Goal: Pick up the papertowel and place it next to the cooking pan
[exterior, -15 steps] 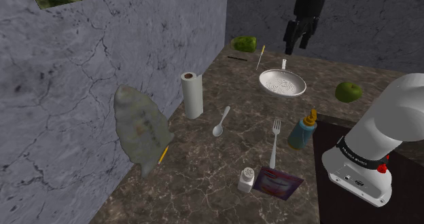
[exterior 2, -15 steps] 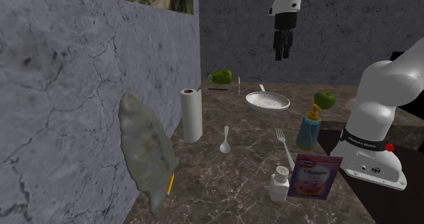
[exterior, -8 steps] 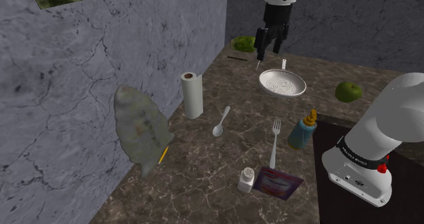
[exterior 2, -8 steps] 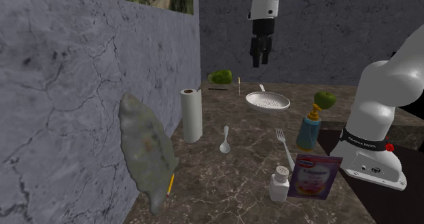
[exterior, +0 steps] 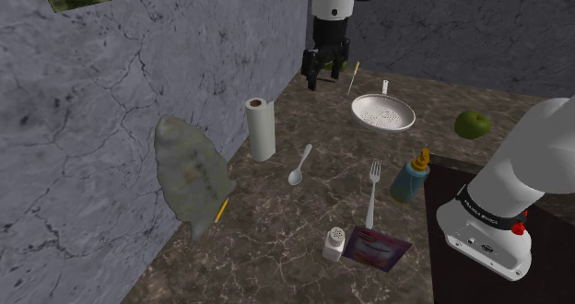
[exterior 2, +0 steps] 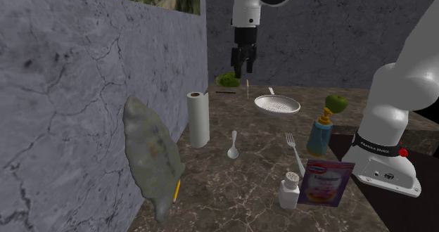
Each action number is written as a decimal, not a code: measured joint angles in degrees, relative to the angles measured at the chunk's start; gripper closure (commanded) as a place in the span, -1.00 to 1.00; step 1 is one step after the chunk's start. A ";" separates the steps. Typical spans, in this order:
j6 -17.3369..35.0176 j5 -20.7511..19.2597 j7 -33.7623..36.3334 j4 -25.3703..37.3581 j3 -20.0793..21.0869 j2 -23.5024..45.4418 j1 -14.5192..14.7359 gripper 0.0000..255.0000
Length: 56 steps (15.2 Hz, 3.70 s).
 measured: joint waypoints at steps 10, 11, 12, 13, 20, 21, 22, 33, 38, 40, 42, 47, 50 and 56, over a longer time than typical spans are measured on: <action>3.34 -8.79 10.08 17.67 5.45 20.10 3.75 -1.00; 3.37 -10.01 10.91 20.13 5.64 22.57 4.33 -1.00; 3.08 -11.21 12.20 22.59 5.96 24.87 5.25 -1.00; 2.34 -12.42 13.14 25.72 6.13 27.34 6.12 -1.00; 4.22 -15.25 14.94 29.32 5.91 32.98 7.77 -1.00; 4.95 -15.36 15.00 28.71 5.85 33.12 7.72 -1.00; 5.66 -15.49 15.05 28.26 5.77 33.40 7.68 -1.00; 6.64 -15.67 15.25 27.67 5.73 33.70 7.74 1.00; 6.66 -15.66 15.23 27.73 5.73 33.73 7.73 1.00; 6.70 -15.65 15.24 27.68 5.74 33.70 7.73 1.00; 5.91 -15.51 15.14 28.05 5.79 33.38 7.71 1.00; 2.77 -14.92 14.52 30.22 5.98 32.32 7.62 1.00; 0.46 -14.63 14.14 32.17 6.08 31.93 7.63 1.00; -3.95 -14.26 13.71 36.14 6.29 31.42 7.88 1.00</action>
